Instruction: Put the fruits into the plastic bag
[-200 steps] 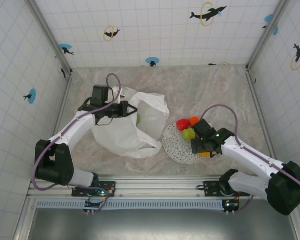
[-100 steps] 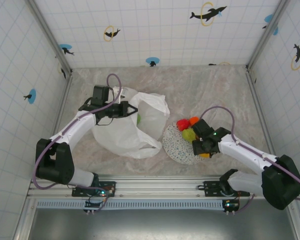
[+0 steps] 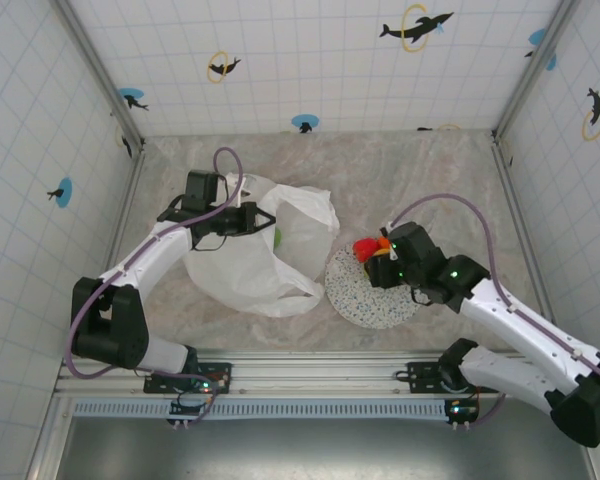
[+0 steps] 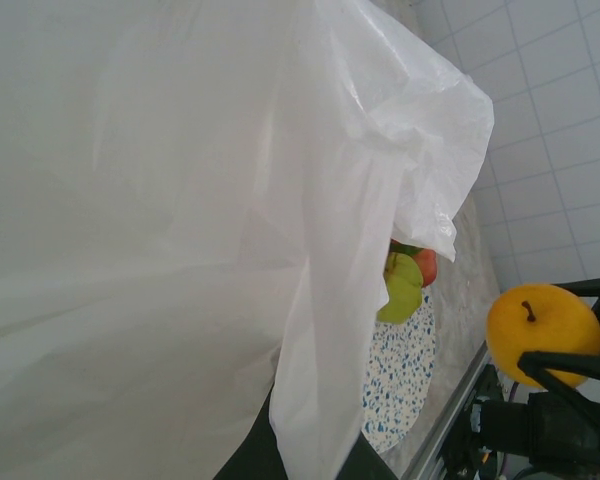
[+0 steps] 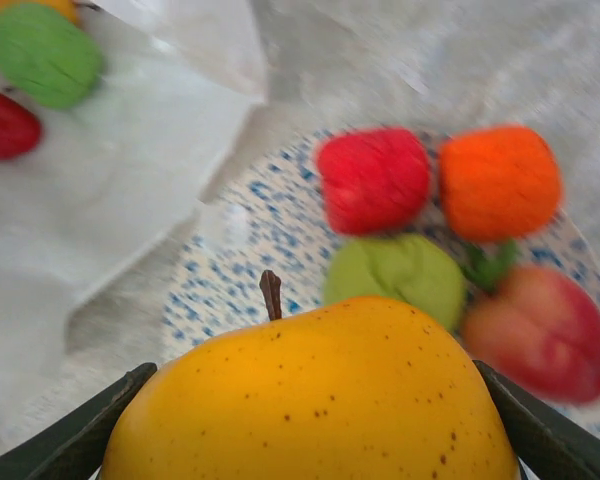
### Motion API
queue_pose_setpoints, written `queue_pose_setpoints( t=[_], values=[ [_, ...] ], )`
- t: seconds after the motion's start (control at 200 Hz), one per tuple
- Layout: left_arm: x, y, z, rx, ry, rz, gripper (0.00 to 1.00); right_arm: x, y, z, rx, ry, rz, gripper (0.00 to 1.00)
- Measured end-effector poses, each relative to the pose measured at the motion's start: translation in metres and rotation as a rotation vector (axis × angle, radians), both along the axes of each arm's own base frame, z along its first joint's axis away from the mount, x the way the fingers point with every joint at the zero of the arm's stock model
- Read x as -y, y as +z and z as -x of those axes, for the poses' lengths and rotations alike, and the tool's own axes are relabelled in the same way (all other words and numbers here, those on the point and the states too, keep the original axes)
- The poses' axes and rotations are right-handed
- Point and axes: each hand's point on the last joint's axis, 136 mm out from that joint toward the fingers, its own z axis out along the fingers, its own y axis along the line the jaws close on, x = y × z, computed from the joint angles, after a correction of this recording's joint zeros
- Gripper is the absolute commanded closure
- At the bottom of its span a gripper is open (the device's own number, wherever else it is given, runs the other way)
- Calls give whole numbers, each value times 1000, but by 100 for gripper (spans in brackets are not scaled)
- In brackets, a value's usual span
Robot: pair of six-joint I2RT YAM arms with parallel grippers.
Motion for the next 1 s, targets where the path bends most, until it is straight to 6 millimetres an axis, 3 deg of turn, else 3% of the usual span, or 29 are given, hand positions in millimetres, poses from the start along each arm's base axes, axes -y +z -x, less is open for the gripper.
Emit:
queue_pose_setpoints(
  t=[0.31,0.636,1.001],
  values=[
    [1,2,-2,1,5,11,100,-66,-7,-40,86,131,-103,39],
    [3,6,-1,3,-4,31,100,-108,-20,-44,114,249,-196,39],
    [4,7,-1,1,-7,36,100,-164,-80,-48,90,364,-196,42]
  ],
)
